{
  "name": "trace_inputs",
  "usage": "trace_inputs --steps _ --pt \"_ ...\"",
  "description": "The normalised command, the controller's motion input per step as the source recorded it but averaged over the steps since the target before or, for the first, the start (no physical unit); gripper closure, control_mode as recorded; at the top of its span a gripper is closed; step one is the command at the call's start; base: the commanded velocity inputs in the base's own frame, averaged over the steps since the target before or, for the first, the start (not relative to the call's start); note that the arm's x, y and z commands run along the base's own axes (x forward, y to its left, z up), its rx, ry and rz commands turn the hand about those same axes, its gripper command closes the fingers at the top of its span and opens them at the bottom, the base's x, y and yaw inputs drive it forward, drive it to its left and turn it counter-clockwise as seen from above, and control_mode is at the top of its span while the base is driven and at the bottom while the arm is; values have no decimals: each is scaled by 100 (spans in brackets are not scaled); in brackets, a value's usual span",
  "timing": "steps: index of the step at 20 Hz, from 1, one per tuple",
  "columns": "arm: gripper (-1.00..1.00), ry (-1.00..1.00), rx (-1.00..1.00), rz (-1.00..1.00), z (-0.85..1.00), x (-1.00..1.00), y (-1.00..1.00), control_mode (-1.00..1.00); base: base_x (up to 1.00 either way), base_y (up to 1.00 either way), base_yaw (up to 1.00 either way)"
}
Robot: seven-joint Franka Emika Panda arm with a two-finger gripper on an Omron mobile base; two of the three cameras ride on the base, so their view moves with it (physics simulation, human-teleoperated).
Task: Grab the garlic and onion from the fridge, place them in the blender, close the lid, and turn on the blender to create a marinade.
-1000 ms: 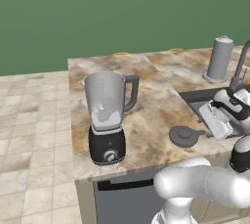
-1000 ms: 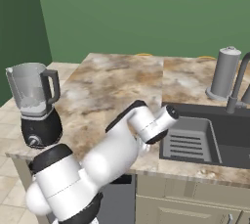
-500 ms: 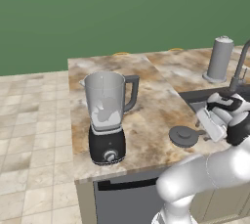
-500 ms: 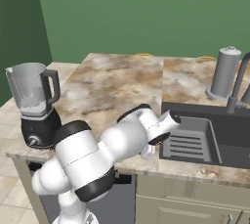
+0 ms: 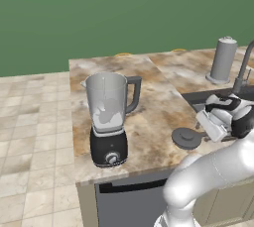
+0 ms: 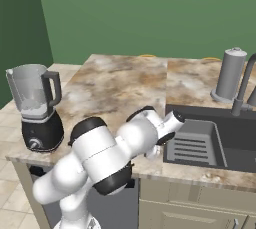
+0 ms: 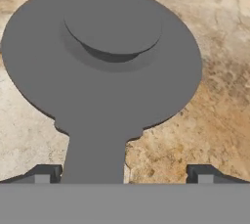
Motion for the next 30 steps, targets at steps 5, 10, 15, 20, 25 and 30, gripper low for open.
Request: trace_inputs --steps 5,10,15,20,25,30 --pt "-100 7 -11 -5 -43 0 16 -100 0 0 0" --pt "-100 2 -12 -6 -33 -9 34 -100 0 0 0" --pt "-100 -6 -9 -1 -33 -45 29 -100 0 0 0" --pt "-100 -25 -3 0 -45 -71 16 -100 0 0 0" --pt "-100 -9 -3 0 -28 -40 37 -100 0 0 0" --pt "100 0 -10 0 -25 -1 64 -100 0 0 0"
